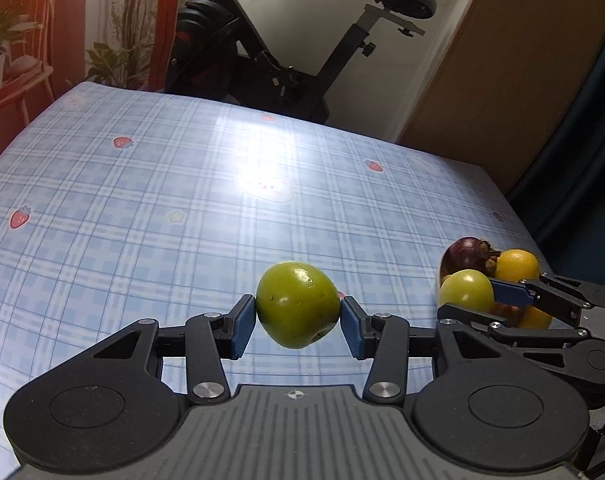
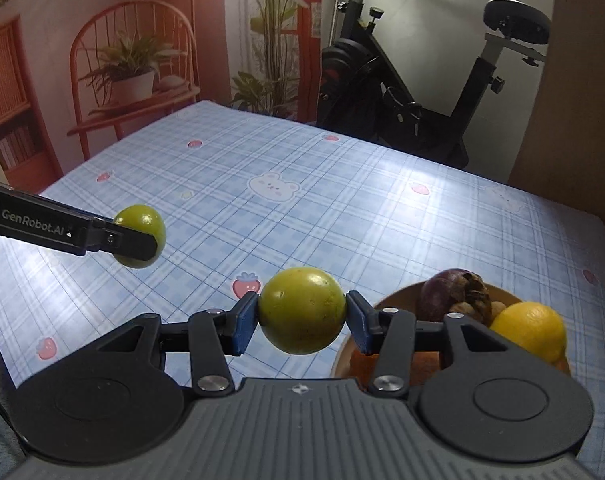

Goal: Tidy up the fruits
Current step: 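Carry the green fruits with both grippers over the plate, then lower the green fruits onto the plate and open both grippers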

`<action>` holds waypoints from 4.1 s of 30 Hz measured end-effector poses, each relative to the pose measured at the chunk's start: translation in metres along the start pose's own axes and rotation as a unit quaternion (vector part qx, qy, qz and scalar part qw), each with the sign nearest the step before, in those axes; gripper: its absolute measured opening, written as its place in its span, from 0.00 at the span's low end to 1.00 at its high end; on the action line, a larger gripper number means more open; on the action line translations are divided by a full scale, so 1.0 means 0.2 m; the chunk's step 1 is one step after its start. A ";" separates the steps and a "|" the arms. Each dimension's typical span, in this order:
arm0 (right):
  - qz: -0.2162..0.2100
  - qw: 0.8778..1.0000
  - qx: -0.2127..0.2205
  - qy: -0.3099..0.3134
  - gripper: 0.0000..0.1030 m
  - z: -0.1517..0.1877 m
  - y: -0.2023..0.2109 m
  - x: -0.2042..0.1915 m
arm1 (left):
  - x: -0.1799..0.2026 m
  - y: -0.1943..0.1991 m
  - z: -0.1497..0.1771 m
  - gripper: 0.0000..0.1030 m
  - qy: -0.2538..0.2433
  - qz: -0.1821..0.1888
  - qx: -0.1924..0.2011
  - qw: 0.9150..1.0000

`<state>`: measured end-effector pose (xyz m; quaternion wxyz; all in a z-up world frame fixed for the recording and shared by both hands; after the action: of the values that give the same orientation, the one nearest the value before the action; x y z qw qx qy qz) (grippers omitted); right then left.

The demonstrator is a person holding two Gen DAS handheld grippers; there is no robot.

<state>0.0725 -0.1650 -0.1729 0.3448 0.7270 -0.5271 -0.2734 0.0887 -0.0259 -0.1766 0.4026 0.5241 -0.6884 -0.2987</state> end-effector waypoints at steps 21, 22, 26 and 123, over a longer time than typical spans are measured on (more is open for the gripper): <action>0.051 0.993 0.014 -0.101 0.49 0.45 0.39 0.46 | 0.80 -0.16 0.01 0.47 -0.172 0.090 -0.061 0.979; 0.051 0.993 0.013 -0.105 0.49 0.46 0.39 0.48 | 0.82 -0.18 0.03 0.47 -0.179 0.092 -0.066 0.977; 0.050 0.992 0.011 -0.112 0.49 0.49 0.38 0.52 | 0.90 -0.25 0.07 0.47 -0.202 0.094 -0.085 0.971; 0.067 0.975 0.072 -0.201 1.00 0.35 0.66 0.64 | 0.66 0.13 -0.09 0.84 -0.136 -0.006 0.034 0.990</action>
<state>-0.0196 -0.3287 -0.1170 0.1962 0.6433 -0.6513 -0.3515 0.0761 -0.1467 -0.1138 0.2853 0.4961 -0.7437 -0.3456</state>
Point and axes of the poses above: each gripper's, at about its wrist camera, not at the fingertips, and y roughly against the way its jaws point, x to its right, z to its underside, the point moved 3 cm from there along -y, roughly the way its jaws point, and after that the axes turned 12 degrees about -x, right-handed, at the moved point
